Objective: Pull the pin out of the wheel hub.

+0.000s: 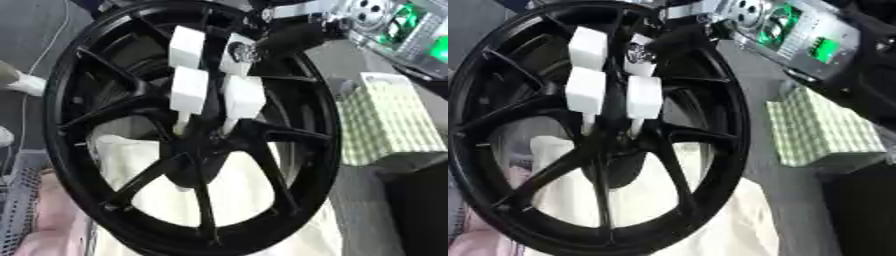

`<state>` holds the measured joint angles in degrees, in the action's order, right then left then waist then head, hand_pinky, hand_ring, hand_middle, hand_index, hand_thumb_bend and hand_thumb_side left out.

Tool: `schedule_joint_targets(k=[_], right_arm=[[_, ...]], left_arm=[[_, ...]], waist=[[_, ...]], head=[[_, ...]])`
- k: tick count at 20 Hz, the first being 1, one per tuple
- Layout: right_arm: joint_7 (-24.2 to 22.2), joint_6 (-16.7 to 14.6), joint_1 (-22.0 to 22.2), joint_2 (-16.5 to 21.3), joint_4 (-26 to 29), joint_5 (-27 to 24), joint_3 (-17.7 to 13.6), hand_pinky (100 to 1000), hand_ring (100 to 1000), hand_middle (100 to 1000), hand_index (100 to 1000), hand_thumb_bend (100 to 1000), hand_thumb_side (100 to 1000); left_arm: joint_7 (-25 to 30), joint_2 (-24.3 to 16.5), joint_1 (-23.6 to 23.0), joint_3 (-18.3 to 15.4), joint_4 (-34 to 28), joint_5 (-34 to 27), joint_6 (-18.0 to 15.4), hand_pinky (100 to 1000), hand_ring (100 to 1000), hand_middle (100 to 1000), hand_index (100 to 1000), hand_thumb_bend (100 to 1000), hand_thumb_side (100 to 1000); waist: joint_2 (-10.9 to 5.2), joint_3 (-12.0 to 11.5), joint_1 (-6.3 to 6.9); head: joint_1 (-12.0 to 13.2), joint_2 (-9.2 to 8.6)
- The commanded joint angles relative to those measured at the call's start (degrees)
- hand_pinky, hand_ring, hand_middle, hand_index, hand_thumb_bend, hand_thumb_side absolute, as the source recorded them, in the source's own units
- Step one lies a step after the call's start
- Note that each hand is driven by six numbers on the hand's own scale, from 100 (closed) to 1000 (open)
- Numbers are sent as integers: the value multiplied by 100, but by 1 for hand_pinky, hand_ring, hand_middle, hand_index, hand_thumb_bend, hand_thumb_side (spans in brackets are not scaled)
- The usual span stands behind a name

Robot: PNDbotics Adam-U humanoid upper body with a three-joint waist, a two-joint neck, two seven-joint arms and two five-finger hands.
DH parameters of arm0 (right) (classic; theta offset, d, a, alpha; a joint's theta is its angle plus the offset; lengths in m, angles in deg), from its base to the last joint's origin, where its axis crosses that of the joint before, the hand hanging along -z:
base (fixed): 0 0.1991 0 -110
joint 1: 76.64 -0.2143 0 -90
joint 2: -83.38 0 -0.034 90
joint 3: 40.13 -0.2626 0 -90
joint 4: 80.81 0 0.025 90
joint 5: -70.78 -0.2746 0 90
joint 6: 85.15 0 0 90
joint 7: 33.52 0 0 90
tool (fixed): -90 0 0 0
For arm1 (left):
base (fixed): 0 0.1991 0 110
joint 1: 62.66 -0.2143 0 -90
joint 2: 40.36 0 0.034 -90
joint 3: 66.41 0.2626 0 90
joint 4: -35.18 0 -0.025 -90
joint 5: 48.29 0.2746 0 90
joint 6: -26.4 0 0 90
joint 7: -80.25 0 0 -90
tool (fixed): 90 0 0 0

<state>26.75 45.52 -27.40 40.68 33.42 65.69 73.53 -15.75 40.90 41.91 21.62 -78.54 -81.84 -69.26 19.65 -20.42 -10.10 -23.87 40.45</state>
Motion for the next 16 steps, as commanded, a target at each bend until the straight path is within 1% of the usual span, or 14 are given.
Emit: schedule_joint_targets(k=[1,8,16], right_arm=[[-747,784,-39,105,36,96,-70,884,1000,915,981,100,736],[-798,835,-34,82,36,216,-70,882,1000,915,979,100,672],[-819,853,-36,55,36,247,-65,877,999,911,973,100,651]], left_arm=[[29,-75,40,-6,-87,-8,-5,788,640,628,792,139,712],[33,-64,39,-3,-87,-2,2,788,641,629,792,140,716],[35,-62,46,0,-87,8,6,788,641,629,792,140,719]], waist=[[-78,-3,48],[-44,-15,40],[-2,-28,26]], head=[[-19,-91],[-26,-108],[-34,-109]])
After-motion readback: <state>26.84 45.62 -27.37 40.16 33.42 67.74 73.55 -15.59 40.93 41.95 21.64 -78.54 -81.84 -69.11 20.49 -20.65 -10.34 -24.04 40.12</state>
